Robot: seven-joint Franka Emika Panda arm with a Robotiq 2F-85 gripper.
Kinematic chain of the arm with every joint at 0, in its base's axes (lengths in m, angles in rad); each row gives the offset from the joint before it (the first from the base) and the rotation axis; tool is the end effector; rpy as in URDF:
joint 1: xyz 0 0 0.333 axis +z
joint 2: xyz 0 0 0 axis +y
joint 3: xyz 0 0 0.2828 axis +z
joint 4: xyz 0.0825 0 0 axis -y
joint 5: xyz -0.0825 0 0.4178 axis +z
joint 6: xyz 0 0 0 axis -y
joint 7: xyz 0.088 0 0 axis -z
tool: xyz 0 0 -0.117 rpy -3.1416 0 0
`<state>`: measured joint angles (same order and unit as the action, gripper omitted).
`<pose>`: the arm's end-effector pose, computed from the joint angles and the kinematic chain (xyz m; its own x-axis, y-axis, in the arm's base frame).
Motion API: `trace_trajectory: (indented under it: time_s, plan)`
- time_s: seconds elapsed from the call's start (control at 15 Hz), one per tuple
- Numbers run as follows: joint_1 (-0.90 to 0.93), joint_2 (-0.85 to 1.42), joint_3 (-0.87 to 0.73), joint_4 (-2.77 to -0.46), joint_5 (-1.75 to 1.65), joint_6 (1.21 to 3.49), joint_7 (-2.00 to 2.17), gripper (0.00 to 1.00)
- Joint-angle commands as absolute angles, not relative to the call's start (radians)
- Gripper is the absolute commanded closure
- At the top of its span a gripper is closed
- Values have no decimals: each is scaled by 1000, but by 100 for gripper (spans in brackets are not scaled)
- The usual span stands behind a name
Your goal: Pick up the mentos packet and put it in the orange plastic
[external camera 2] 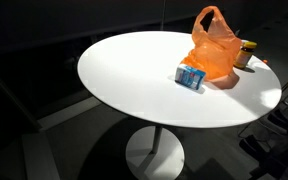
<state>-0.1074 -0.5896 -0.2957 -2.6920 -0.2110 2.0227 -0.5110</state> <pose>0.3628 -0.1511 0.3405 0.9610 0.2620 -0.0887 0.2604 -0.9650 -0.0296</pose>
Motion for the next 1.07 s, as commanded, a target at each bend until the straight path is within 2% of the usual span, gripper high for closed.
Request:
trace_trajectory:
  time_s: [0.0,0.53,1.0]
  plan:
    - [-75,-516,-249,-2614,-182,2022,-479,0]
    - [8,-366,-129,-2463,-107,2006,-381,0]
    - [56,-266,13,-2424,-96,2078,-141,0]
